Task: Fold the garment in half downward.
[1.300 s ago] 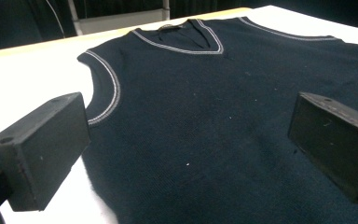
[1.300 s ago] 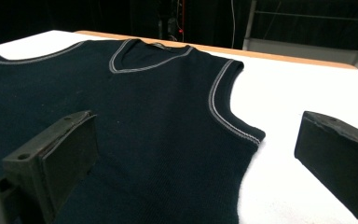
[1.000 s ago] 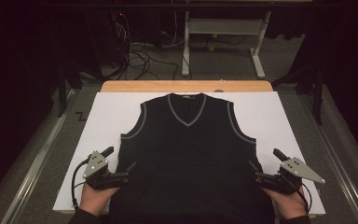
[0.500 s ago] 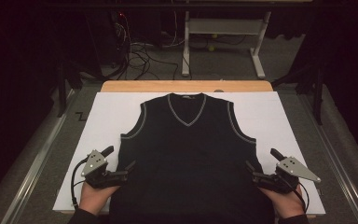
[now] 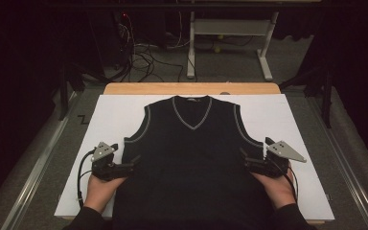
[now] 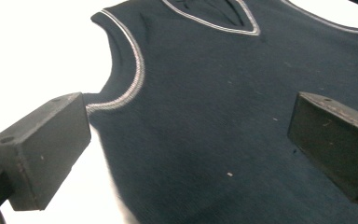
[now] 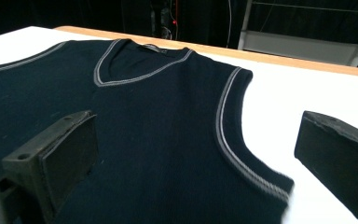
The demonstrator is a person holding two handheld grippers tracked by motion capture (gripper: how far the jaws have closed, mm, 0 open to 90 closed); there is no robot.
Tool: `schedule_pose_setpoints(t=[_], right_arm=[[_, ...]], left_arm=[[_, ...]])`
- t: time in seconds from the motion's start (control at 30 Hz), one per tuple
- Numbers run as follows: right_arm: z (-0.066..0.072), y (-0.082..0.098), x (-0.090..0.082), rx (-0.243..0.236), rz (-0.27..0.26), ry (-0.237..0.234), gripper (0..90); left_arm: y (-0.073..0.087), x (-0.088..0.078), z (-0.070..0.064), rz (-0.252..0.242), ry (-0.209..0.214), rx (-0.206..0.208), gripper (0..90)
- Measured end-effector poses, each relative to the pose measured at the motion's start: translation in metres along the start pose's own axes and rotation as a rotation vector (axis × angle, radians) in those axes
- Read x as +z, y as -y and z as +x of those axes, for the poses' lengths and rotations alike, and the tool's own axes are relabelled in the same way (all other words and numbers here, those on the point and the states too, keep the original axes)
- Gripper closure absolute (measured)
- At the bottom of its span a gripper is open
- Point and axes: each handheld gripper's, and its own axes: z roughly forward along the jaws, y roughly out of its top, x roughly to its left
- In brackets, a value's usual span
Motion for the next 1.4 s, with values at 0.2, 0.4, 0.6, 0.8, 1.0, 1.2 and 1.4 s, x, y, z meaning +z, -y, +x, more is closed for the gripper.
schedule_pose_setpoints(t=[0.2,0.4,0.6,0.8,1.0,1.2,1.4], right_arm=[[-0.002,-0.007,0.026,0.001,0.054,0.013,0.2],[-0.017,-0.004,0.047,0.038,0.193,0.038,0.3],[-0.038,0.005,0.037,0.061,0.312,0.104,8.8],[-0.046,0.013,0.038,0.099,0.4,0.112,22.5],[-0.04,0.012,0.038,0.076,0.414,0.097,42.8],[-0.034,0.01,0.037,0.045,0.415,0.049,67.8],[-0.029,0.01,0.035,0.007,0.407,0.029,79.1]], left_arm=[[-0.014,0.018,0.011,0.067,-0.02,-0.029,0.0],[-0.011,0.04,0.016,0.279,-0.139,-0.038,13.7],[-0.008,0.044,0.021,0.313,-0.139,-0.06,27.8],[-0.009,0.044,0.022,0.304,-0.148,-0.062,39.4],[-0.008,0.042,0.021,0.305,-0.126,-0.044,52.3],[-0.007,0.042,0.019,0.297,-0.092,-0.03,70.1],[-0.005,0.041,0.018,0.283,-0.06,-0.029,80.9]])
